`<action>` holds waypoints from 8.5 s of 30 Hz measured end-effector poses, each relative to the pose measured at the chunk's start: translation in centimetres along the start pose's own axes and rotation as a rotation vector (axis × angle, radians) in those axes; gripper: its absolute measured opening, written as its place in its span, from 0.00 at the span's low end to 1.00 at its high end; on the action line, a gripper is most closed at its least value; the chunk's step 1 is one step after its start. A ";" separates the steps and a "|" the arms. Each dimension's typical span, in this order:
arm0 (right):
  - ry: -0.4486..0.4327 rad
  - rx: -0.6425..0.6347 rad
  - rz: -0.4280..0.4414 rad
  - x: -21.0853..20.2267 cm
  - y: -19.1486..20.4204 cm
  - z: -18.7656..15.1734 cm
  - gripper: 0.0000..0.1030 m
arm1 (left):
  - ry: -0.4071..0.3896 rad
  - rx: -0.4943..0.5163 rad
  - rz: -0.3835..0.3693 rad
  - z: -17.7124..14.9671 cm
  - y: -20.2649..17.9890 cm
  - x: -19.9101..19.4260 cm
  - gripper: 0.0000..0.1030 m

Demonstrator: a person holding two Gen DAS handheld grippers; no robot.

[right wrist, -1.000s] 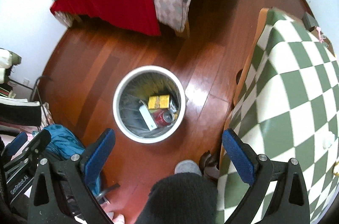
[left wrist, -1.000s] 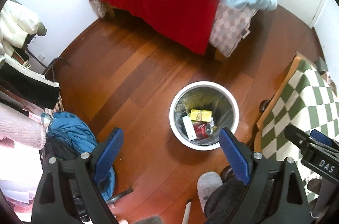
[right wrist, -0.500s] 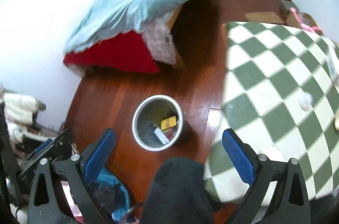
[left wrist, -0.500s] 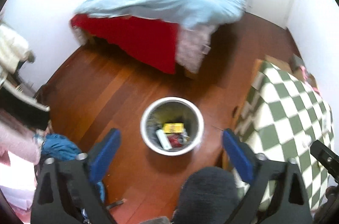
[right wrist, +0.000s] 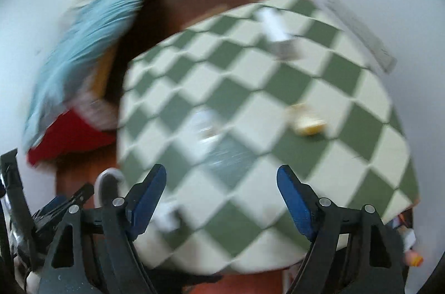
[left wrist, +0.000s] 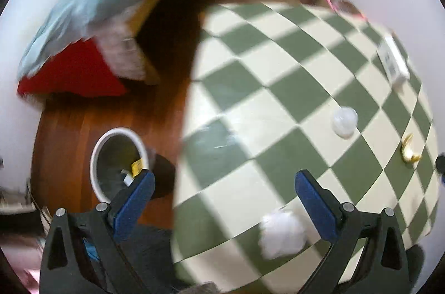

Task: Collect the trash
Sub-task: 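Move both tools back over the table, then grasp the clear plastic cup with the left gripper while the right grasps the orange peel, then carry the cup and orange peel to the bin, then open both grippers over the bin to drop the cup and peel, then move both tools back over the table, then grasp the white Doctor box with the right gripper, then grasp the crumpled white paper with the left gripper while the right holds the box, then carry the paper and white box to the bin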

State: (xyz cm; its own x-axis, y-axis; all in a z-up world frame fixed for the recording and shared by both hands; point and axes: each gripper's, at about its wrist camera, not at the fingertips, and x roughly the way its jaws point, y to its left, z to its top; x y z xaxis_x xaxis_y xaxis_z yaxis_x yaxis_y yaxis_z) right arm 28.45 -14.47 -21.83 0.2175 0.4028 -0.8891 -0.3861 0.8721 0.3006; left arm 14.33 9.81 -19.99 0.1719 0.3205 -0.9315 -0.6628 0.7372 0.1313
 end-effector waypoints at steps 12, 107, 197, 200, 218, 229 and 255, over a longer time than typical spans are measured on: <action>0.122 0.188 -0.025 10.4 -9.6 4.7 0.47 | 0.128 0.145 -0.032 3.2 -7.6 6.1 1.00; 0.565 -0.730 0.048 34.6 49.4 -18.1 0.98 | 0.244 -0.643 0.081 -10.2 43.6 13.8 0.95; 0.132 -0.243 -0.083 9.0 0.9 13.0 0.36 | 0.109 0.165 -0.080 6.8 -5.6 3.9 0.95; 0.148 -0.240 -0.036 6.9 1.1 7.3 0.36 | 0.143 0.165 -0.098 2.2 -3.8 2.9 0.95; 0.236 -0.276 -0.089 8.1 0.7 -5.5 0.37 | 0.283 -0.007 -0.270 -5.1 -3.1 7.1 0.55; 0.256 -0.261 -0.112 8.9 1.2 -4.7 0.39 | 0.215 0.042 -0.236 -5.4 -4.6 6.8 0.38; 0.111 -0.321 0.015 3.8 9.3 -1.9 0.36 | -0.077 -0.020 -0.264 -0.5 4.8 -3.8 0.37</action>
State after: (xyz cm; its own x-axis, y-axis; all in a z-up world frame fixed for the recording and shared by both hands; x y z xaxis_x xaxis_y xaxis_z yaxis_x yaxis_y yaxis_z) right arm 23.92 -5.37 -23.04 0.1180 0.3666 -0.9229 -0.6547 0.7274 0.2053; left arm 10.13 11.78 -16.00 0.3951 0.1631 -0.9041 -0.6015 0.7898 -0.1204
